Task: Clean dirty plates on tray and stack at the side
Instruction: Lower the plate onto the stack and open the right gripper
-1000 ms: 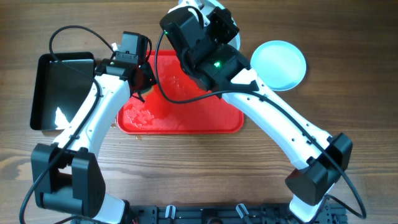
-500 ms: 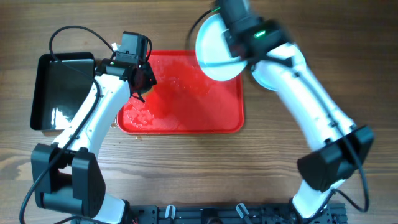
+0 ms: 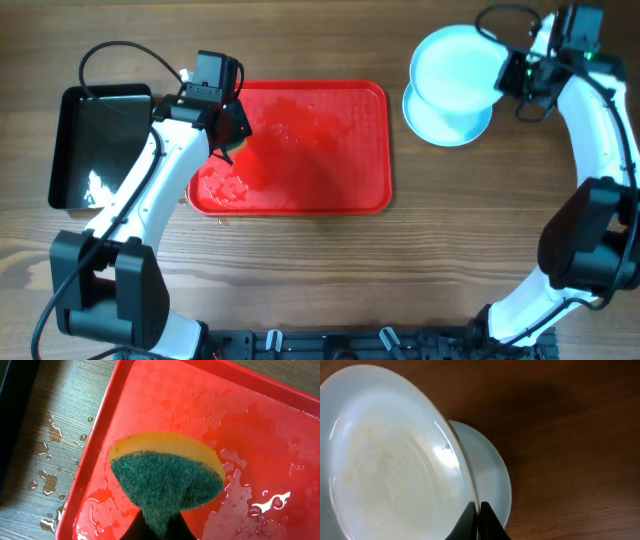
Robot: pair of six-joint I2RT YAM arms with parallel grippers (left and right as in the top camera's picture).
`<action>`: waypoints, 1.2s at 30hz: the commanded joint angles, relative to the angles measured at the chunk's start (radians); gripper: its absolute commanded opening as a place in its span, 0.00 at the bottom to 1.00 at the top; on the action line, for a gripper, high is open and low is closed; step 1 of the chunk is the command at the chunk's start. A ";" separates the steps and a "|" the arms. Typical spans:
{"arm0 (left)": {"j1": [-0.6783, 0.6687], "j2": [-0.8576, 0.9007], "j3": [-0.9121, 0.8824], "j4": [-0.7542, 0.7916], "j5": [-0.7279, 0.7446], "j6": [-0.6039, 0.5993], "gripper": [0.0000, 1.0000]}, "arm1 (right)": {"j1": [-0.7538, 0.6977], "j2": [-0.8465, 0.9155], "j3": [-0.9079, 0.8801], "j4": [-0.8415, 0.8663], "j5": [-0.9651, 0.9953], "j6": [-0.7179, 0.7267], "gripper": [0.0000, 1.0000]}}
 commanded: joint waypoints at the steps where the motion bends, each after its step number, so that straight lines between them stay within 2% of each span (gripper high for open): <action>1: -0.002 0.010 -0.002 0.003 0.008 -0.013 0.04 | 0.005 -0.004 -0.137 0.123 -0.059 0.066 0.04; 5: -0.002 0.010 -0.002 0.003 0.008 -0.013 0.04 | 0.005 -0.003 -0.227 0.227 -0.012 0.137 0.04; 9: -0.002 0.010 -0.002 0.003 0.008 -0.013 0.04 | 0.005 0.000 -0.245 0.233 0.062 0.171 0.04; 10: -0.002 0.010 -0.002 0.003 0.008 -0.013 0.04 | 0.005 0.002 -0.245 0.234 0.062 0.168 0.07; 11: -0.002 0.010 -0.002 0.004 0.008 -0.013 0.04 | 0.005 0.003 -0.245 0.234 0.061 0.168 0.13; 14: -0.002 0.010 -0.002 0.008 0.008 -0.013 0.04 | 0.005 0.003 -0.245 0.232 0.051 0.167 0.52; 15: -0.002 0.010 -0.002 0.008 0.008 -0.013 0.04 | 0.006 0.003 -0.245 0.232 0.037 0.167 0.62; 17: -0.002 0.010 -0.002 0.009 0.008 -0.013 0.04 | 0.006 0.003 -0.245 0.232 -0.013 0.168 0.73; 22: -0.002 0.010 -0.002 0.052 0.007 -0.013 0.04 | 0.028 0.003 -0.245 0.248 -0.382 0.102 0.79; 24: 0.009 0.010 -0.002 0.091 0.000 0.022 0.04 | 0.070 0.003 -0.245 0.246 -0.484 0.068 0.80; 28: 0.098 0.010 -0.002 0.129 -0.034 0.032 0.04 | 0.174 0.003 -0.245 0.217 -0.465 0.032 0.87; 34: 0.397 0.016 -0.002 0.149 -0.016 0.032 0.04 | 0.355 0.003 -0.245 0.230 -0.397 0.040 0.98; 36: 0.478 0.027 -0.002 0.151 0.017 0.032 0.04 | 0.400 0.003 -0.245 0.248 -0.396 0.057 0.99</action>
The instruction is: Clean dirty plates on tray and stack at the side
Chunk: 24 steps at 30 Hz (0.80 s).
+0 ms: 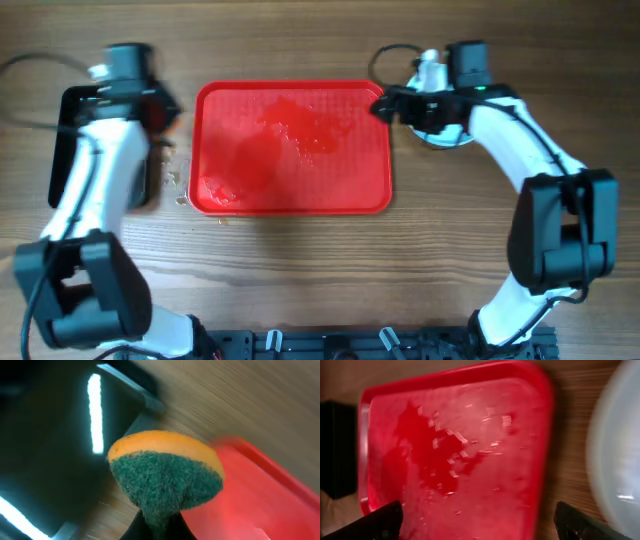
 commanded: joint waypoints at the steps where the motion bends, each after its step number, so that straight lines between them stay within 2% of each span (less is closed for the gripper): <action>1: 0.182 0.032 -0.002 0.003 0.042 0.016 0.04 | 0.078 0.003 -0.003 0.028 -0.004 0.011 0.99; 6: 0.315 0.108 -0.002 0.006 0.146 0.016 0.04 | 0.153 0.003 -0.003 0.050 0.002 0.013 0.99; 11: 0.358 0.187 -0.002 0.022 0.221 0.016 0.05 | 0.177 0.003 -0.003 0.056 0.002 0.027 0.99; 12: 0.359 0.196 -0.002 0.026 0.221 0.016 0.08 | 0.177 0.003 -0.003 0.056 0.001 0.033 1.00; 15: 0.361 0.203 -0.002 0.033 0.221 0.016 0.38 | 0.177 0.003 -0.003 0.054 0.001 0.032 1.00; 16: 0.361 0.198 -0.002 0.035 0.222 0.016 0.43 | 0.176 0.002 -0.002 0.054 0.001 0.031 1.00; 19: 0.361 0.164 -0.001 0.035 0.225 0.016 0.44 | 0.175 -0.011 -0.001 0.046 0.000 0.031 1.00; 22: 0.361 0.084 0.001 0.031 0.249 0.016 0.54 | 0.168 -0.060 0.003 0.027 0.002 0.026 1.00; 24: 0.361 0.017 0.001 0.026 0.284 0.016 0.56 | 0.158 -0.107 0.003 0.013 0.002 0.005 1.00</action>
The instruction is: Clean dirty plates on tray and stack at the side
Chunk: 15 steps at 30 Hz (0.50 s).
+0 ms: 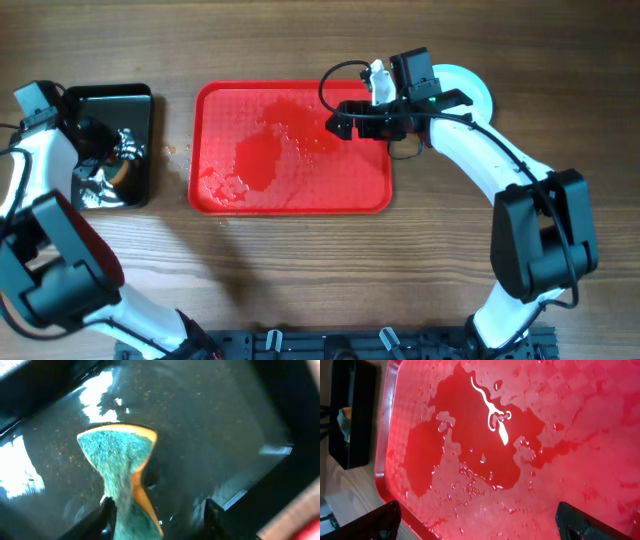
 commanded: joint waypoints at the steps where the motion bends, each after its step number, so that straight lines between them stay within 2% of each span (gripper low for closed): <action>1: 0.002 -0.184 0.004 -0.006 0.089 0.005 0.56 | -0.023 -0.127 0.003 -0.024 0.009 -0.026 1.00; 5: 0.002 -0.324 0.004 -0.038 0.251 0.004 0.69 | -0.049 -0.261 0.003 -0.103 0.111 -0.024 1.00; 8: 0.002 -0.414 0.003 -0.100 0.403 0.005 1.00 | -0.061 -0.388 0.003 -0.208 0.215 -0.025 1.00; 11: 0.002 -0.464 0.003 -0.163 0.430 0.005 1.00 | -0.060 -0.522 0.003 -0.365 0.312 -0.029 0.99; 15: 0.002 -0.470 0.003 -0.169 0.430 0.005 1.00 | -0.060 -0.623 0.003 -0.558 0.322 -0.051 0.99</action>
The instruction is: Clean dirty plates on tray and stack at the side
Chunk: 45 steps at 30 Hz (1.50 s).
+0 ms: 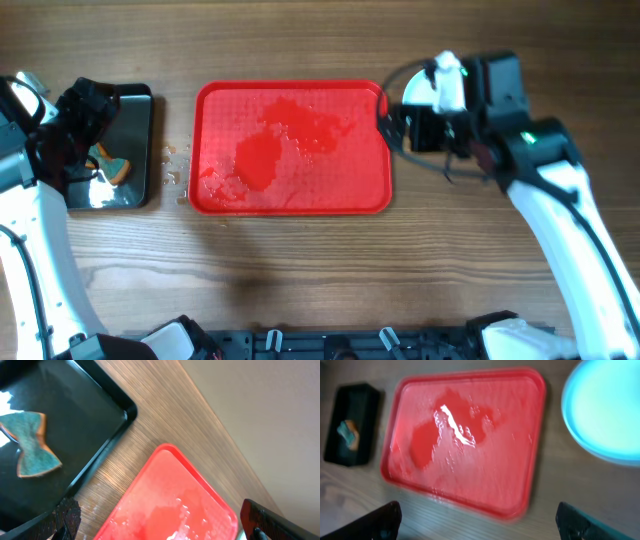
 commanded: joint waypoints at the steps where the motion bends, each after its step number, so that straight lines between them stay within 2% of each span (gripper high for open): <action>1: 0.002 0.005 0.002 -0.002 0.059 0.001 1.00 | 0.002 -0.073 0.004 -0.129 0.072 -0.025 0.99; 4: 0.002 0.004 0.002 -0.002 0.059 0.001 1.00 | 0.002 -0.093 0.004 -0.233 0.072 -0.006 1.00; 7: 0.002 0.004 0.002 -0.002 0.059 0.001 1.00 | 0.002 -0.090 0.004 -0.309 0.072 0.084 1.00; 11: 0.002 0.004 0.002 -0.002 0.059 0.001 1.00 | 0.002 -0.085 0.004 -0.303 0.072 0.213 1.00; 22: 0.002 0.004 0.002 -0.002 0.059 0.001 1.00 | 0.002 -0.086 0.004 -0.300 0.118 0.166 1.00; 27: 0.002 0.004 0.002 -0.002 0.059 0.001 1.00 | 0.002 -0.087 -0.002 -0.229 0.122 0.084 1.00; 31: 0.002 0.004 0.002 -0.002 0.059 0.002 1.00 | -0.015 -0.156 -0.074 -0.017 0.121 -0.046 1.00; 35: 0.002 0.004 0.002 -0.002 0.059 0.002 1.00 | -0.028 -0.262 -0.230 0.204 0.121 -0.095 1.00; 45: 0.002 0.004 0.002 -0.002 0.059 0.002 1.00 | -0.079 -0.706 -0.890 0.994 0.117 -0.130 1.00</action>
